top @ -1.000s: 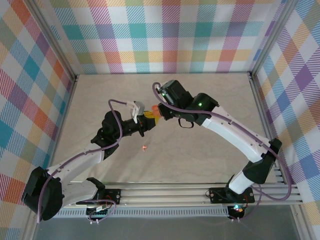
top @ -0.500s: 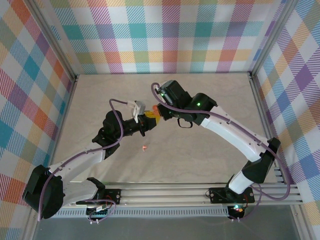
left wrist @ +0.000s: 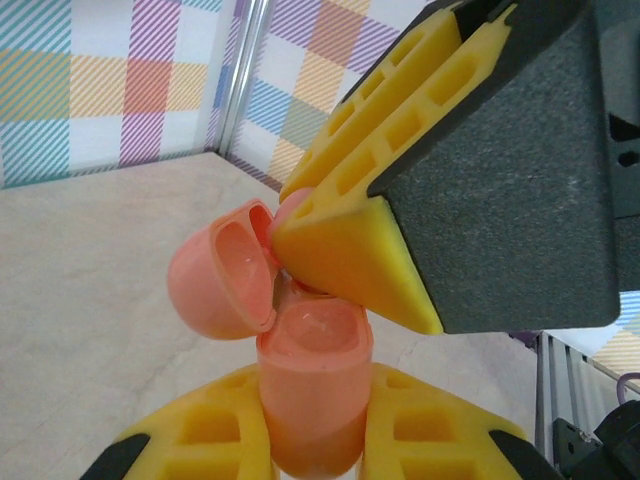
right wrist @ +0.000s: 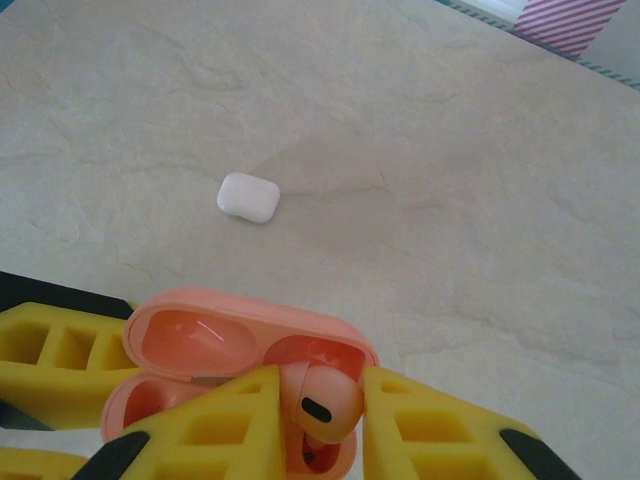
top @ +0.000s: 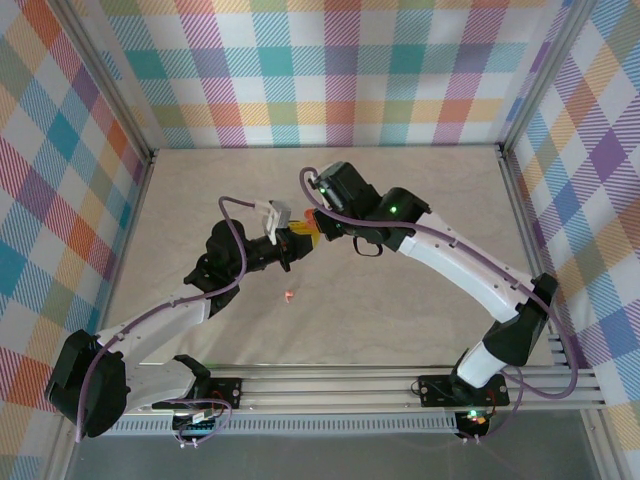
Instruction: Insert wireless bluetooth earbuds into charging case
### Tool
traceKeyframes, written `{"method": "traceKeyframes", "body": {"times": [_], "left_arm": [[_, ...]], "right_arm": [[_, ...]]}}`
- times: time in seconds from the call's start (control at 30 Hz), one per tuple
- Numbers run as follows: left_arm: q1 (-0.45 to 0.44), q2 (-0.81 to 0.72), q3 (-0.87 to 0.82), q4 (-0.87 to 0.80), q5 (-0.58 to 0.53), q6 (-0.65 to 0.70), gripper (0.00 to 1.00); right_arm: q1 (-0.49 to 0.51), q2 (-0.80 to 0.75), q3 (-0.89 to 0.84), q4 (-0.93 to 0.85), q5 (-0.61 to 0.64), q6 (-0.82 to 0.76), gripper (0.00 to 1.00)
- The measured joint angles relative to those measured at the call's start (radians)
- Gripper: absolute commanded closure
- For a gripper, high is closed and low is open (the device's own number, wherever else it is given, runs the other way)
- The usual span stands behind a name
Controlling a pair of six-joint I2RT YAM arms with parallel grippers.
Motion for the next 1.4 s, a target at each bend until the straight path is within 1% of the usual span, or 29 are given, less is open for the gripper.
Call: {"method": "traceKeyframes", "body": {"times": [0.23, 0.8, 0.97, 1.23, 1.4], "left_arm": [[0.000, 0.000, 0.000, -0.015, 0.002, 0.000, 1.00], [0.000, 0.000, 0.000, -0.025, 0.004, 0.000, 1.00], [0.000, 0.000, 0.000, -0.025, 0.004, 0.000, 1.00], [0.000, 0.000, 0.000, -0.018, 0.003, 0.000, 1.00], [0.000, -0.004, 0.000, -0.002, 0.003, 0.000, 1.00]], "right_arm": [[-0.006, -0.013, -0.026, 0.012, -0.027, 0.035, 0.73], [-0.016, -0.013, -0.023, 0.013, -0.107, 0.100, 0.66], [-0.016, -0.013, -0.016, 0.006, -0.114, 0.107, 0.66], [-0.014, -0.013, 0.006, -0.022, -0.118, 0.121, 0.61], [-0.012, -0.012, 0.030, -0.040, -0.123, 0.124, 0.60]]}}
